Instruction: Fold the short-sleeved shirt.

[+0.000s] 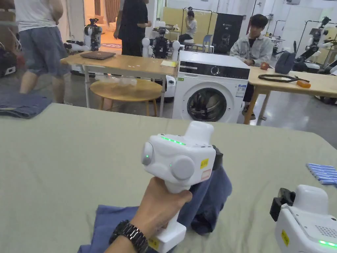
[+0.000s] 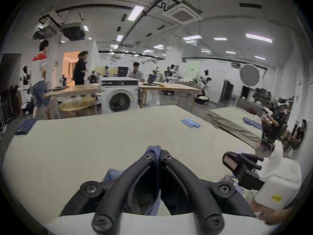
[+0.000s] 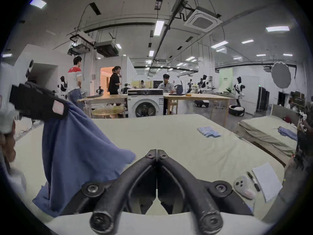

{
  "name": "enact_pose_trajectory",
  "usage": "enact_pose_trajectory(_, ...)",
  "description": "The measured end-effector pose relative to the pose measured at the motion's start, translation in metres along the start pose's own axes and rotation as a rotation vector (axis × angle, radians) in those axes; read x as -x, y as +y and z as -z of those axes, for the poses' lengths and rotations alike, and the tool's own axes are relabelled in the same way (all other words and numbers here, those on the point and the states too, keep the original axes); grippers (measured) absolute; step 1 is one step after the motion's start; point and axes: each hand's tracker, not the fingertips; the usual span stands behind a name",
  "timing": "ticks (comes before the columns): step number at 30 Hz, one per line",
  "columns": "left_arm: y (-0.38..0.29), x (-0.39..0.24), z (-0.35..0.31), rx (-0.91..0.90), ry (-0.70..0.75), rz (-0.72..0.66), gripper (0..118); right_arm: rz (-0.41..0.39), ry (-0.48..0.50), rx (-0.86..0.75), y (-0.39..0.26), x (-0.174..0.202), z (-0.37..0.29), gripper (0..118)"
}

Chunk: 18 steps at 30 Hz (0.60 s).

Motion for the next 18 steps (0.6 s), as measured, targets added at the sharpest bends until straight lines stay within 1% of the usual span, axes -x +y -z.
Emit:
enact_pose_trajectory(3, -0.027, -0.021, 0.026, 0.078, -0.034, -0.008, 0, 0.001, -0.019, 0.024, -0.011, -0.014, 0.001, 0)
enact_pose_trajectory(4, -0.041, -0.017, 0.042, 0.103, -0.041, -0.024, 0, 0.0, -0.021, 0.034, -0.014, -0.017, 0.001, 0)
enact_pose_trajectory(6, -0.06, -0.019, 0.053, 0.137, -0.065, -0.064, 6, -0.001, -0.027, 0.05, -0.02, -0.022, 0.001, 0)
enact_pose_trajectory(7, -0.068, -0.018, 0.056, 0.129, -0.065, -0.069, 18, -0.002, -0.027, 0.058, -0.019, -0.023, -0.002, 0)
enact_pose_trajectory(9, -0.078, -0.014, 0.053, 0.137, -0.063, -0.099, 73, -0.003, -0.029, 0.073, -0.023, -0.023, -0.003, 0)
enact_pose_trajectory(10, -0.081, -0.011, 0.052, 0.142, -0.062, -0.115, 97, -0.002, -0.025, 0.08, -0.024, -0.023, -0.003, 0)
enact_pose_trajectory(11, -0.082, -0.006, 0.046, 0.157, -0.058, -0.144, 98, 0.0, -0.02, 0.084, -0.029, -0.023, -0.001, 0)
enact_pose_trajectory(12, -0.084, 0.004, 0.044, 0.13, -0.077, -0.169, 95, -0.001, -0.017, 0.087, -0.031, -0.021, -0.001, 0)
enact_pose_trajectory(13, -0.085, 0.01, 0.038, 0.125, -0.085, -0.184, 95, -0.002, -0.012, 0.089, -0.032, -0.019, -0.001, 0)
enact_pose_trajectory(15, -0.084, 0.02, 0.024, 0.132, -0.063, -0.186, 95, 0.001, 0.003, 0.089, -0.033, -0.012, -0.001, 0)
enact_pose_trajectory(18, -0.095, 0.034, -0.015, 0.086, 0.003, -0.186, 94, -0.005, 0.03, 0.082, -0.035, 0.0, -0.002, 0)
